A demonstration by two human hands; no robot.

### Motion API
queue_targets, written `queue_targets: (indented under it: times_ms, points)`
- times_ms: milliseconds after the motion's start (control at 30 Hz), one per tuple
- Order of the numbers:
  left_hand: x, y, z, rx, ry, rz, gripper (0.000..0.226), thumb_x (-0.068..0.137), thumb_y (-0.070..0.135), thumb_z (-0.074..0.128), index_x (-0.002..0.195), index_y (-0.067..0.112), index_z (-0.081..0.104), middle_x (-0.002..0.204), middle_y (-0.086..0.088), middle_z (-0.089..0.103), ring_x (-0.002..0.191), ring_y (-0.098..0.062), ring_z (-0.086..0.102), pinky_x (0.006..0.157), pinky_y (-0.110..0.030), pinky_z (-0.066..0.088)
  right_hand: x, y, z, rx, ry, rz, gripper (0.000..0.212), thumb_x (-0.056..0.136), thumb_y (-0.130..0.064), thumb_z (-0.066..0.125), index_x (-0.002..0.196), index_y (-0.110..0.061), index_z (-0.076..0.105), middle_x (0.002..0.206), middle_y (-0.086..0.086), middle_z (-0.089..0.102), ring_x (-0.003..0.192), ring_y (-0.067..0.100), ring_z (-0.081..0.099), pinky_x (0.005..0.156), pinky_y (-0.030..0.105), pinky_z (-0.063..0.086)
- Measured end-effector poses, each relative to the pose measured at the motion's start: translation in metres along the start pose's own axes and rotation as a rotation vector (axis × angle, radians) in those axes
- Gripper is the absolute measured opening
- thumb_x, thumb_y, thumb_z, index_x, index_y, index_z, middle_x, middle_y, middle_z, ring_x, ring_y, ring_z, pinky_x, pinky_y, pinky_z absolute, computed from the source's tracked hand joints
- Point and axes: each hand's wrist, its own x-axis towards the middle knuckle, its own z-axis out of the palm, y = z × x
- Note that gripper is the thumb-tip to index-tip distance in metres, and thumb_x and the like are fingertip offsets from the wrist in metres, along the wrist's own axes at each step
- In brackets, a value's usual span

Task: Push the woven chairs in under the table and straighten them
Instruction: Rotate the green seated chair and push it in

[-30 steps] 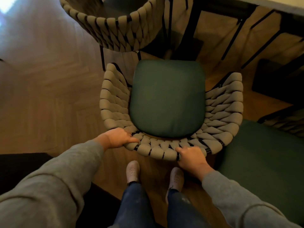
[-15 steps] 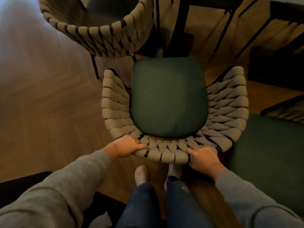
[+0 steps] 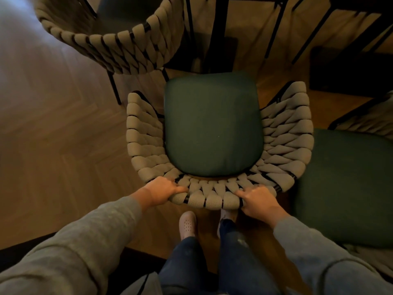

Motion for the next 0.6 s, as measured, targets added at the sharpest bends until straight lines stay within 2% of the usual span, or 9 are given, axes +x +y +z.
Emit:
queue_targets:
  times_ms: [167,333,533,600]
  points:
    - [-0.011,0.001,0.011,0.009,-0.004,0.054,0.062,0.096,0.011,0.049,0.149,0.033,0.027,0.141,-0.002,0.049,0.121,-0.023,0.050,0.097,-0.038,0.046,-0.013,-0.020,0.018,0.039,0.011,0.036,0.048,0.095,-0.034,0.049,0.142,-0.025,0.039,0.128,0.004,0.057,0.115,0.021,0.055,0.098,0.034,0.040]
    - [-0.014,-0.007,0.013,0.063,0.000,0.119,0.058,0.096,0.013,0.048,0.148,0.030,0.029,0.138,-0.002,0.052,0.119,-0.024,0.052,0.093,-0.038,0.047,-0.015,-0.028,0.021,0.054,0.012,0.069,0.050,0.093,-0.041,0.049,0.140,-0.027,0.041,0.128,0.003,0.056,0.116,0.021,0.054,0.098,0.034,0.039]
    - [-0.014,-0.009,0.011,0.085,0.029,0.148,0.057,0.095,0.010,0.051,0.146,0.025,0.032,0.134,-0.005,0.055,0.117,-0.027,0.054,0.091,-0.039,0.048,-0.016,-0.028,0.019,0.065,0.025,0.096,0.045,0.094,-0.037,0.050,0.138,-0.027,0.044,0.131,0.001,0.054,0.121,0.018,0.051,0.105,0.035,0.034]
    - [-0.014,-0.006,0.009,0.092,-0.011,0.165,0.056,0.095,0.010,0.050,0.146,0.023,0.031,0.134,-0.007,0.054,0.117,-0.029,0.053,0.091,-0.042,0.048,-0.018,-0.029,0.021,0.066,-0.029,0.104,0.048,0.095,-0.035,0.049,0.141,-0.027,0.041,0.136,0.002,0.051,0.125,0.020,0.048,0.110,0.037,0.029]
